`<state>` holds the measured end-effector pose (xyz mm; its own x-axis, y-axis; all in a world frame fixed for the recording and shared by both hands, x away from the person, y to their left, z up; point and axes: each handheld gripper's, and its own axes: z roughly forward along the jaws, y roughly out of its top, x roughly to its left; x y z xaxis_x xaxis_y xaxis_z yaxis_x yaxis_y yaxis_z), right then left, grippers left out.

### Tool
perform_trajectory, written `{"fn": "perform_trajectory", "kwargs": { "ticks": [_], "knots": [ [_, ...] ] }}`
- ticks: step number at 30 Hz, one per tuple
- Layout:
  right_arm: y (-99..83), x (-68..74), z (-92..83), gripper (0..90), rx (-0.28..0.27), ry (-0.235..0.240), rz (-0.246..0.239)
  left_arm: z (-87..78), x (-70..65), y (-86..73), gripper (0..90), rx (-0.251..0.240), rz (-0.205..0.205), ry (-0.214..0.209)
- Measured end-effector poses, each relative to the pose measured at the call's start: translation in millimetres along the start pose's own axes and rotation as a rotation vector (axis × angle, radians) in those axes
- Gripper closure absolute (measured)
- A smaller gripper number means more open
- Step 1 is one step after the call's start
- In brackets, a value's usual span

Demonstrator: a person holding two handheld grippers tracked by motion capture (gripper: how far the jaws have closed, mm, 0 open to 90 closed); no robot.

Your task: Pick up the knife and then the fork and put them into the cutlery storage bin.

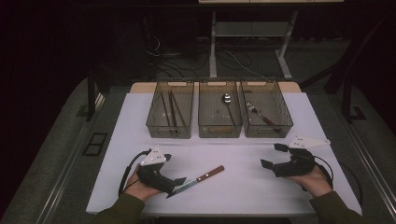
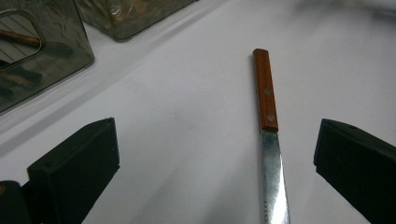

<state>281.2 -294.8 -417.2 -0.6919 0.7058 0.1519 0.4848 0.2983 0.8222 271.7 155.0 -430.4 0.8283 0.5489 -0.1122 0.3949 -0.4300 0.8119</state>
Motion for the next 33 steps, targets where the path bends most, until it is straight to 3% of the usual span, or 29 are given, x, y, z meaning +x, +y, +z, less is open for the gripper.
{"fn": "perform_trajectory", "kwargs": {
  "ticks": [8, 11, 15, 20, 24, 33],
  "knots": [
    [-14.4, 7.1, -1.3, 11.6, 0.003, 0.006, 0.010, 10.0, -5.0, 9.4, 9.4, -0.007, -0.010, -0.012],
    [-16.1, 9.2, 0.5, 11.6, 0.016, 0.008, -0.001, 17.4, -9.6, 13.5, 17.7, 0.008, -0.008, -0.020],
    [-15.6, 9.3, 1.5, 11.6, 0.012, 0.010, -0.004, 25.7, -15.8, 17.8, 32.3, 0.023, -0.004, -0.062],
    [-15.8, 8.7, 1.4, 11.6, 0.012, 0.006, -0.002, 36.6, -21.7, 19.8, 51.3, 0.070, -0.006, -0.113],
    [-15.8, 8.5, 1.4, 11.6, 0.013, 0.005, -0.007, 45.3, -26.7, 20.3, 60.7, 0.114, 0.030, -0.120],
    [-15.9, 8.8, 2.0, 11.6, 0.023, -0.002, -0.021, 57.2, -30.5, 18.1, 68.7, 0.182, 0.060, -0.122]
  ]
}}
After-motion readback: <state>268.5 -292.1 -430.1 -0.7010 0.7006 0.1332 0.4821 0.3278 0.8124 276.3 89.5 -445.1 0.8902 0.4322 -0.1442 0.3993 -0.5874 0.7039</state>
